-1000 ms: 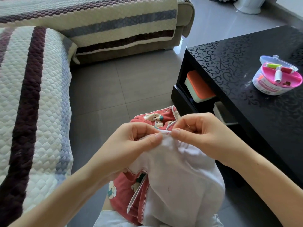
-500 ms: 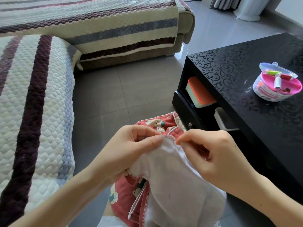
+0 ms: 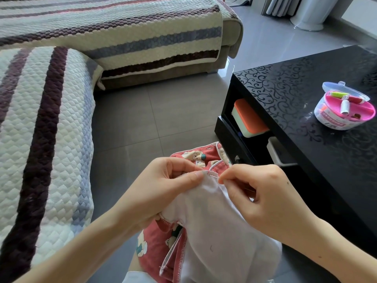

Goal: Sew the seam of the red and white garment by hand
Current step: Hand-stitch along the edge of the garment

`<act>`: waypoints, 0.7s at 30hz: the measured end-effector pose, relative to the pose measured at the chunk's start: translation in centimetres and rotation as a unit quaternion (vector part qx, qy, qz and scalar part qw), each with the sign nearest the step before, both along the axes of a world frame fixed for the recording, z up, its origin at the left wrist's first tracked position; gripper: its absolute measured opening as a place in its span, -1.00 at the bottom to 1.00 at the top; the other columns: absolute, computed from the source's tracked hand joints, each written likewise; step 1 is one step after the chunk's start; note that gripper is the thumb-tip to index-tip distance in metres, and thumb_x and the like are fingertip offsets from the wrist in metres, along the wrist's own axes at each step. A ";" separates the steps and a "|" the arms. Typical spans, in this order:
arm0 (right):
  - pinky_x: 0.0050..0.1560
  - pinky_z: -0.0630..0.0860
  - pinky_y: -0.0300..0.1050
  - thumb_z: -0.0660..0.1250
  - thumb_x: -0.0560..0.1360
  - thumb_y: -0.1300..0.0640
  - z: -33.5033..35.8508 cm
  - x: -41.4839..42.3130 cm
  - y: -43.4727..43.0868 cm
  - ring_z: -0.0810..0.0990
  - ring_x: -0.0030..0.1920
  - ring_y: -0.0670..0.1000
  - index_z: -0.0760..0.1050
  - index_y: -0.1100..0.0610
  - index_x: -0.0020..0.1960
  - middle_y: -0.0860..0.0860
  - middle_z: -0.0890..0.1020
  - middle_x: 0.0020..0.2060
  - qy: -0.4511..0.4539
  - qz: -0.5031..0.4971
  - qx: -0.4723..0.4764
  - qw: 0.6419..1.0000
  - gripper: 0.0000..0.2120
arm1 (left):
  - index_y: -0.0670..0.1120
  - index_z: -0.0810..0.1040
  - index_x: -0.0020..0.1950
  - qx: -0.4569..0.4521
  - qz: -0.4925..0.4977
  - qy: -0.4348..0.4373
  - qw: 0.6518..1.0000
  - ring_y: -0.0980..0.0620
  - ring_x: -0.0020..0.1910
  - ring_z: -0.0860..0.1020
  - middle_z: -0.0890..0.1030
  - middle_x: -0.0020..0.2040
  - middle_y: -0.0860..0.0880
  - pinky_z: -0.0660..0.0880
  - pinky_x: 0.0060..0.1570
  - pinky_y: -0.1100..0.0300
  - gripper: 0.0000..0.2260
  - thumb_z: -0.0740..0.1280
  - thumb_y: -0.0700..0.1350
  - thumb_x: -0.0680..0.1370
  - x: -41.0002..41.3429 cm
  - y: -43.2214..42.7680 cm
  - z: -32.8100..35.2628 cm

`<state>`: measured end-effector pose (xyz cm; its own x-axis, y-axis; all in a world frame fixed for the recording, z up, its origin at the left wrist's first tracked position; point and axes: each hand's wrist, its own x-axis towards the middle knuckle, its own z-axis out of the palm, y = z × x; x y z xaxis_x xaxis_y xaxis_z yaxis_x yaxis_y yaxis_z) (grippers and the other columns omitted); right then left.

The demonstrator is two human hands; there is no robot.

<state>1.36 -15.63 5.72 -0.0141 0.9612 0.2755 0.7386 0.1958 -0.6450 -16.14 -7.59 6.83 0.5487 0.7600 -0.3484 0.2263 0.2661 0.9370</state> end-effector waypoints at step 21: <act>-0.51 0.38 -0.01 0.22 0.40 0.15 0.4 -0.4 0.3 0.39 -0.53 0.04 0.48 0.17 -0.35 -0.01 0.45 -0.53 -0.088 0.005 -0.010 0.996 -0.81 | -0.07 0.71 -0.16 0.181 -0.073 0.034 0.980 0.20 -0.22 0.62 0.70 -0.23 0.05 0.51 -0.18 0.31 -0.95 0.45 -0.13 0.47 0.0 -0.1 -0.4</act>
